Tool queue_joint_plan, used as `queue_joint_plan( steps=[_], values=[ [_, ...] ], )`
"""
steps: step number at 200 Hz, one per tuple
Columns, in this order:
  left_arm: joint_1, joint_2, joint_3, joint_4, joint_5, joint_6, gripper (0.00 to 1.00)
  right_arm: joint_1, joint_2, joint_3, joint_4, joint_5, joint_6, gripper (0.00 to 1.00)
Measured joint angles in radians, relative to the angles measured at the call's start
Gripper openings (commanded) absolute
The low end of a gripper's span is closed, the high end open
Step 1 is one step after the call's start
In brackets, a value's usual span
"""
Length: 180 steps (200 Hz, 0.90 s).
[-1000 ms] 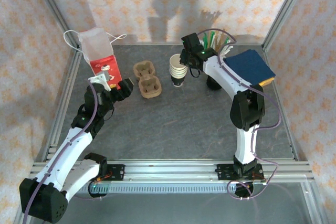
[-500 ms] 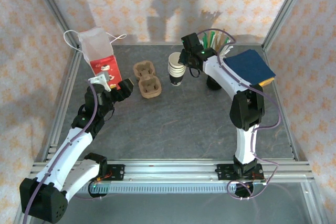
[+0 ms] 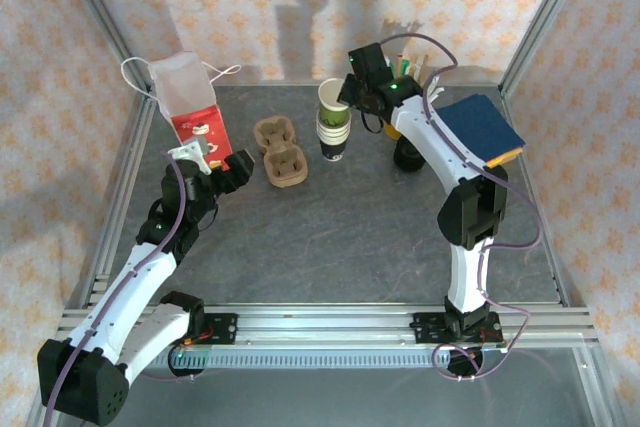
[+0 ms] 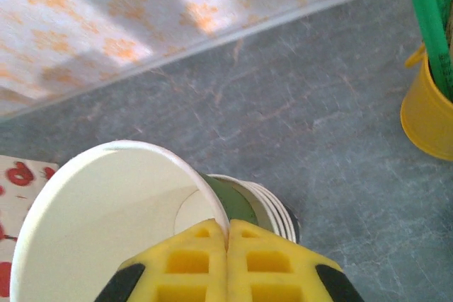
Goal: Pack the takeout coffee
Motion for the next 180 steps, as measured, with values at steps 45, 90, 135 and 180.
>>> queue_joint_plan(
  steps=[45,90,135,180],
  values=[
    [0.0,0.009,0.006,0.0,-0.023,0.0,0.92,0.006,-0.148,0.005,-0.042,0.008,-0.027,0.0],
    [0.0,0.033,0.015,0.008,-0.039,0.0,0.92,0.108,-0.425,-0.22,-0.049,0.108,-0.048,0.0],
    [0.0,0.076,0.021,0.023,-0.042,0.0,0.91,0.225,-0.657,-0.702,0.048,0.16,-0.029,0.0],
    [0.0,0.086,0.023,0.032,-0.042,0.0,0.91,0.26,-0.7,-1.057,0.179,0.123,0.05,0.0]
  ],
)
